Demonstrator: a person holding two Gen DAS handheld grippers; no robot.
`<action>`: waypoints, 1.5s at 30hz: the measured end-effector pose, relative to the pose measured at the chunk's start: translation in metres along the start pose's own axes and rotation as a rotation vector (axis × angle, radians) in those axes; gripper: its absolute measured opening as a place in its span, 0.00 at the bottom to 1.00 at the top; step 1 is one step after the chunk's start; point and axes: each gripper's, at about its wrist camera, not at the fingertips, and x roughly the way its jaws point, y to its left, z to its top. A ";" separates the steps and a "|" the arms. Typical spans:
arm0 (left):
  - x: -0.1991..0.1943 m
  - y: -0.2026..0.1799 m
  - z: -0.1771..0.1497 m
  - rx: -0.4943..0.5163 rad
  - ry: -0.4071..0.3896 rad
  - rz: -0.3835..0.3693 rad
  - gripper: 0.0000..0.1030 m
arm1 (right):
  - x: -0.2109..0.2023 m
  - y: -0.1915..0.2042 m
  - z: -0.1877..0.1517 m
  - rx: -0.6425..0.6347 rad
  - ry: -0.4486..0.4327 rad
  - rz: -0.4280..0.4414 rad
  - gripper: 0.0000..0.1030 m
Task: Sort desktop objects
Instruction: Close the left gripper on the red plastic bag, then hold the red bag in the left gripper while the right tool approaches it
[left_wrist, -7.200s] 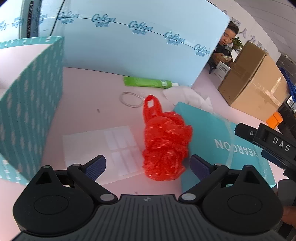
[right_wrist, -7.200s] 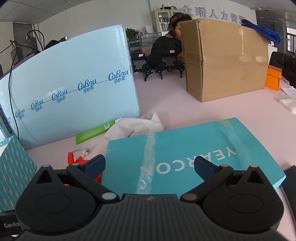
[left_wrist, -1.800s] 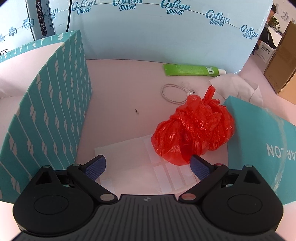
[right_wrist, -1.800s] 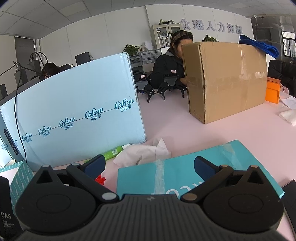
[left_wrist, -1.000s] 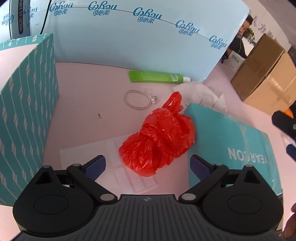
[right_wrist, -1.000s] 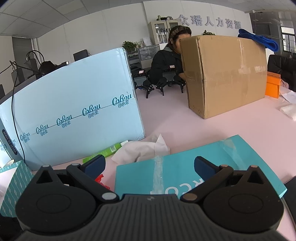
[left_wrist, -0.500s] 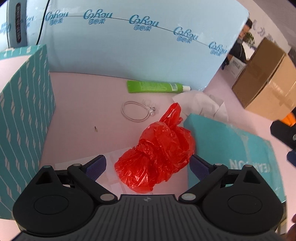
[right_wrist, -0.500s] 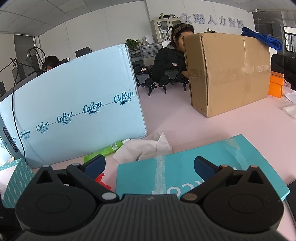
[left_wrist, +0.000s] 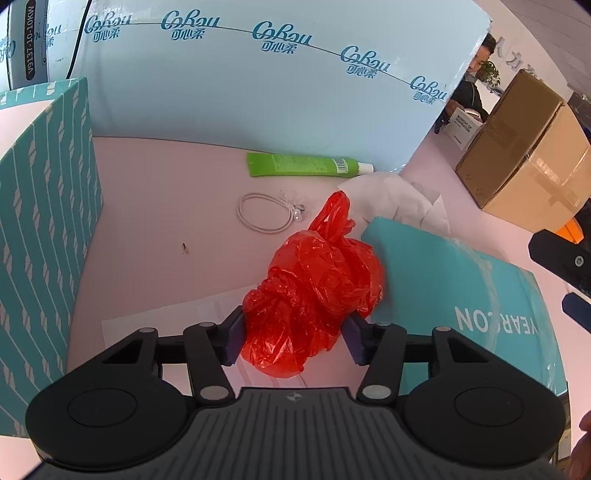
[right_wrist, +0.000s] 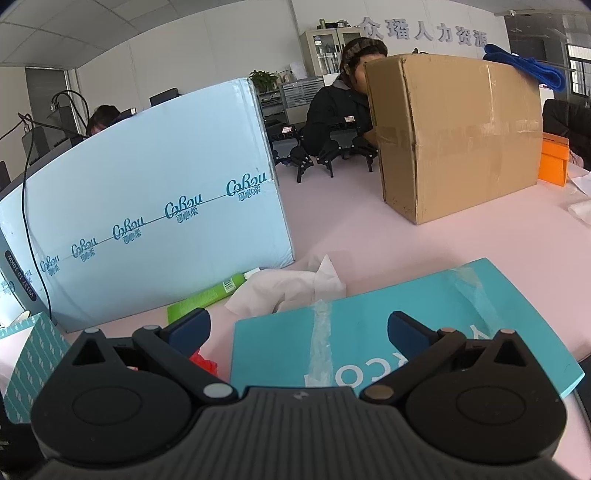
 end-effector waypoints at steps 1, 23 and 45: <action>-0.001 0.000 0.000 0.004 0.001 0.001 0.48 | 0.000 0.000 0.000 -0.002 0.003 0.001 1.00; -0.022 0.019 -0.021 0.132 0.050 -0.031 0.48 | 0.013 0.024 -0.020 -0.112 0.147 0.100 1.00; -0.027 -0.002 -0.043 0.526 -0.025 0.082 0.49 | 0.043 0.044 -0.017 -0.069 0.303 0.325 1.00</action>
